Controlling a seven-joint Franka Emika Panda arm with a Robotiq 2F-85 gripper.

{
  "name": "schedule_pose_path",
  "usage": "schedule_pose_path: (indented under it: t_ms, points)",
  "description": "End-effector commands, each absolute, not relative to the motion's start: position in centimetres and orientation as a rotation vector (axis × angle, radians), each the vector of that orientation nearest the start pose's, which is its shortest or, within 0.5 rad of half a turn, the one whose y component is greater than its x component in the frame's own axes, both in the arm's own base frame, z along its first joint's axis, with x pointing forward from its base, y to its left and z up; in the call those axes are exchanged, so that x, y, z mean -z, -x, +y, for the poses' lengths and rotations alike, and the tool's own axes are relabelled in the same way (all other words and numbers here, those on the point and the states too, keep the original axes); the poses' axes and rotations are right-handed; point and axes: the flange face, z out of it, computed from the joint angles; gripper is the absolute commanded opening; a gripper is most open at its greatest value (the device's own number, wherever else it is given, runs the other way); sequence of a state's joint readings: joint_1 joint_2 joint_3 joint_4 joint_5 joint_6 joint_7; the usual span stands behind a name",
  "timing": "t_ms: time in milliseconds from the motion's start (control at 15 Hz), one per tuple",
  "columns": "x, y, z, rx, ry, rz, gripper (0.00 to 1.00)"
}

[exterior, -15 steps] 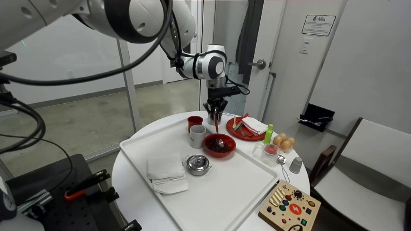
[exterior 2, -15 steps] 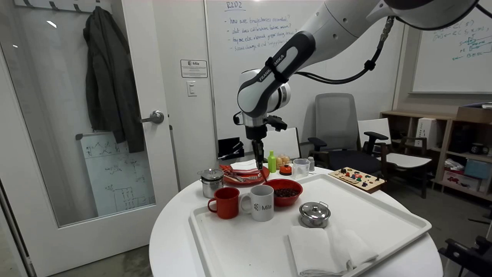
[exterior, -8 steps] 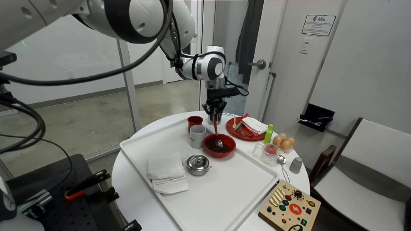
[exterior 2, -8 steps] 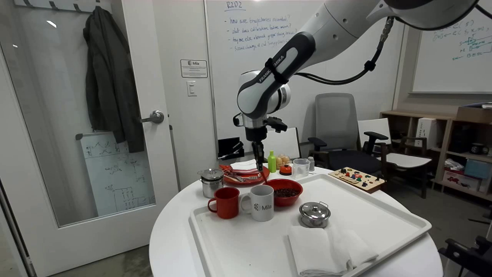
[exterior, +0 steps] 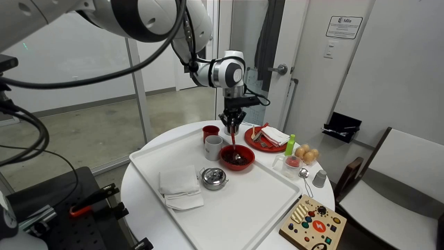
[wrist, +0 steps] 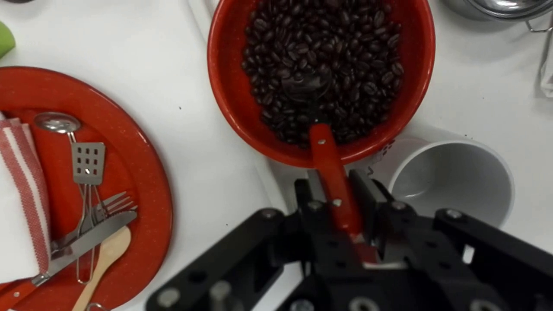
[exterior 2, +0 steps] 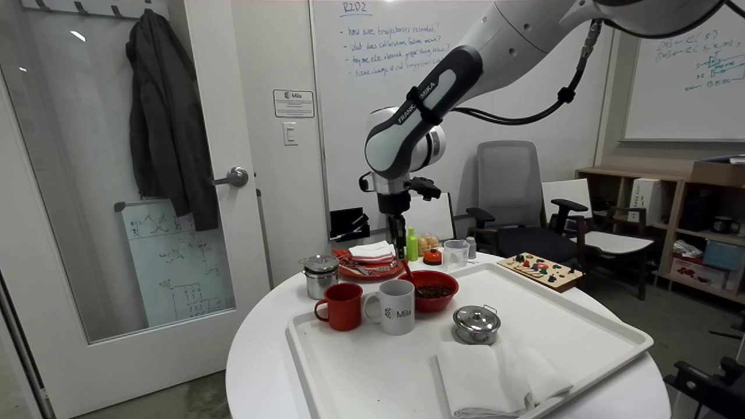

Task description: Use the spoon to stir the contents in the red bowl

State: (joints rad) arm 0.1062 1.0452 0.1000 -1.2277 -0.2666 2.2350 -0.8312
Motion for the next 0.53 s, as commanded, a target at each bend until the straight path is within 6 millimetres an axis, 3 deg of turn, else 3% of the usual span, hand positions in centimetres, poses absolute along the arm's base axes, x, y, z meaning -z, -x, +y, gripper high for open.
schedule_pose_path:
  t_ms: [0, 467]
  points:
    - [-12.8, -72.0, 11.7, -0.166, 2.741, -1.703, 0.14]
    - [-13.0, -71.7, 9.4, -0.218, 2.814, -1.636, 0.14]
